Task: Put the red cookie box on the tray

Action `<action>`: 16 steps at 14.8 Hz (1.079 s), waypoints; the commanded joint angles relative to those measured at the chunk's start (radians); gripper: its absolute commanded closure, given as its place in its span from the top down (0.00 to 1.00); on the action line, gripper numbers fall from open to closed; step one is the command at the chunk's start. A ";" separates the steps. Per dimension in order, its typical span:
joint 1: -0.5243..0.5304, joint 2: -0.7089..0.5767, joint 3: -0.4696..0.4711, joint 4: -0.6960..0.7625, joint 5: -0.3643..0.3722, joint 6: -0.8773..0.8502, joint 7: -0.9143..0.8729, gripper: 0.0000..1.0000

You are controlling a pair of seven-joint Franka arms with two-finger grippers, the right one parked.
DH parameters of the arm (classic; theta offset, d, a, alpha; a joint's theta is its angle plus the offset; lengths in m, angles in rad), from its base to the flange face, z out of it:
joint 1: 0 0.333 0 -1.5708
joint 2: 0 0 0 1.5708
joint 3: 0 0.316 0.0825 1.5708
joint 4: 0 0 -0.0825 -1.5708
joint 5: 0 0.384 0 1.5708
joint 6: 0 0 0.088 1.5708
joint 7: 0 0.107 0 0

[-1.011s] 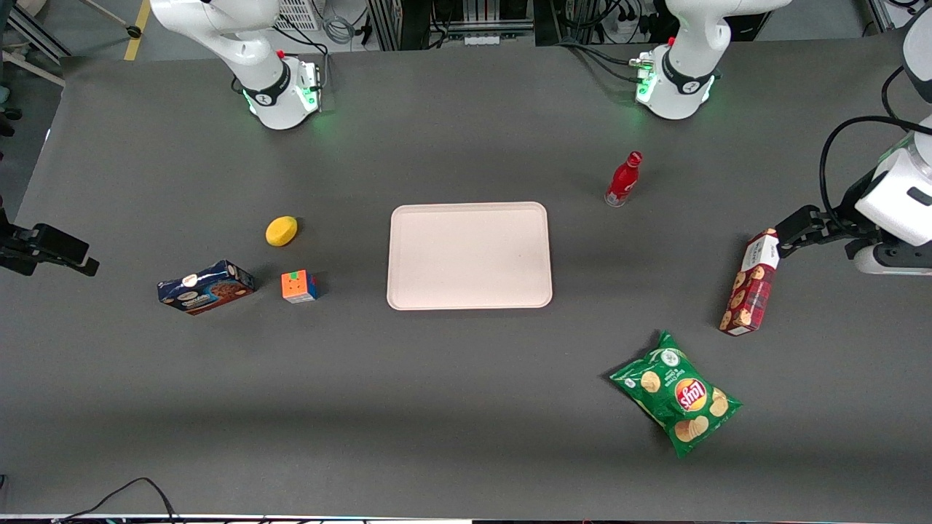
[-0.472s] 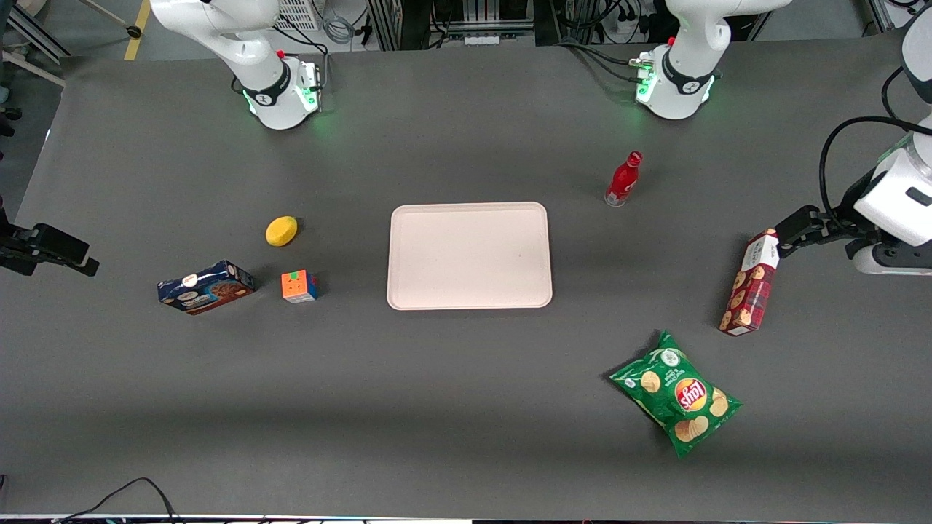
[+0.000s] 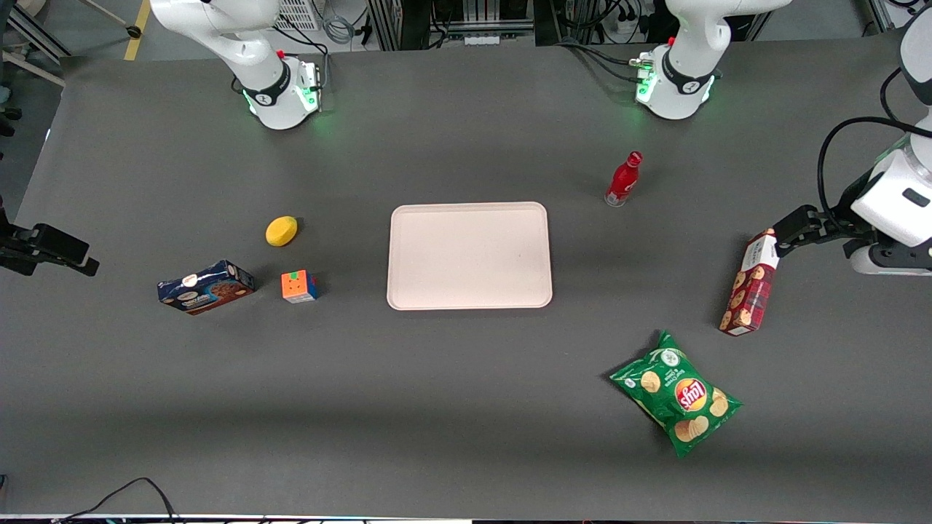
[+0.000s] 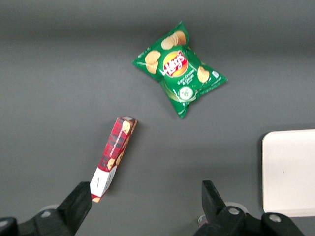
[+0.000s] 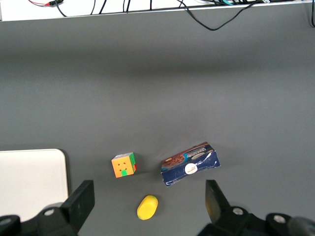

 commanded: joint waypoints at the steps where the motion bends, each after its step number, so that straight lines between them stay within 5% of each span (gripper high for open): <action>1: -0.008 0.003 0.000 0.011 0.017 -0.054 0.010 1.00; 11: 0.011 -0.009 0.008 -0.067 0.043 -0.067 0.338 1.00; 16: 0.028 -0.055 0.048 -0.222 0.083 0.014 0.453 1.00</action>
